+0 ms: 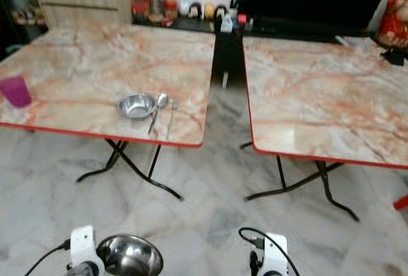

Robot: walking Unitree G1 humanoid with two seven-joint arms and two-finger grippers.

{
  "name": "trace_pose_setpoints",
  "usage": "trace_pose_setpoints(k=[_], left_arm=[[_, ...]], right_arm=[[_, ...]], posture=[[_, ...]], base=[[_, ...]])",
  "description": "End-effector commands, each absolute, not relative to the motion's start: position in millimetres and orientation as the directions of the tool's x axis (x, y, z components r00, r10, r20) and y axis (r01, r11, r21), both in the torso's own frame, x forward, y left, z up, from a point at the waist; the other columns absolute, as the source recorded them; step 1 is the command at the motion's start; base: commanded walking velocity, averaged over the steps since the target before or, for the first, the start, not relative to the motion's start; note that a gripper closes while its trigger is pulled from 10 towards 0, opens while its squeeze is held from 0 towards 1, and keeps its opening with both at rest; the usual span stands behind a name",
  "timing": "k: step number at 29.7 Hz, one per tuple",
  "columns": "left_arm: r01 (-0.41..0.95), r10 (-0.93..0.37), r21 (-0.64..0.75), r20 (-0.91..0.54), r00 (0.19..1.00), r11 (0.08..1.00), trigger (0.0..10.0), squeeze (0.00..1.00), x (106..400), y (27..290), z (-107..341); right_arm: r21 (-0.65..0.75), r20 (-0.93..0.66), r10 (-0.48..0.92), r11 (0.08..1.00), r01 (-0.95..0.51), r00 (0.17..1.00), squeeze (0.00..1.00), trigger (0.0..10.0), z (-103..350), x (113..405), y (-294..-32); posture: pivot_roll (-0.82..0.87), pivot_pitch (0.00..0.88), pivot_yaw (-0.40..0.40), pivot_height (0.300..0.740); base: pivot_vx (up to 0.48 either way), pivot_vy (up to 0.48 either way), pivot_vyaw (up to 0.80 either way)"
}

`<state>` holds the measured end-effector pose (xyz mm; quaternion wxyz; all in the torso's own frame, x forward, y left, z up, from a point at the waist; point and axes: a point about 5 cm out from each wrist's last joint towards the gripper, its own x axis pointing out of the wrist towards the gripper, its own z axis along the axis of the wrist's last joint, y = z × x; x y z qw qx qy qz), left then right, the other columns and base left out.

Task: Setting the table

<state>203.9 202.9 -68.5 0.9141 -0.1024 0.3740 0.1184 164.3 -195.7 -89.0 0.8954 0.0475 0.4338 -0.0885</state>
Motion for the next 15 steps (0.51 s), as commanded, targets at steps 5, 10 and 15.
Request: trace_pose_setpoints(k=[5, 10, 15], left_arm=[[-0.263, 0.108, -0.117, -0.700, 0.706, 0.958, 10.0, 0.00, 209.4, 193.9, -66.9], [-0.255, 0.103, -0.117, -0.699, 0.708, 0.960, 10.0, 0.00, 209.8, 192.7, -66.7], [-0.250, 0.102, -0.114, -0.696, 0.711, 0.961, 10.0, 0.00, 210.7, 192.7, -66.2]], right_arm=[[-0.005, -0.783, -0.128, 0.980, 0.199, 0.609, 0.00, 10.0, -87.9, 164.4, -202.5], [-0.016, -0.784, -0.125, 0.983, 0.182, 0.608, 0.00, 10.0, -88.0, 163.8, -203.4], [-0.019, -0.782, -0.120, 0.985, 0.169, 0.611, 0.00, 10.0, -87.9, 164.0, -202.4]], posture=[[0.01, 0.000, -0.055, 0.740], [0.01, 0.000, -0.055, 0.740], [0.02, 0.000, -0.058, 0.740]], base=[[0.349, 0.000, 0.00], [0.352, 0.000, 0.00], [0.349, 0.000, 0.59]])
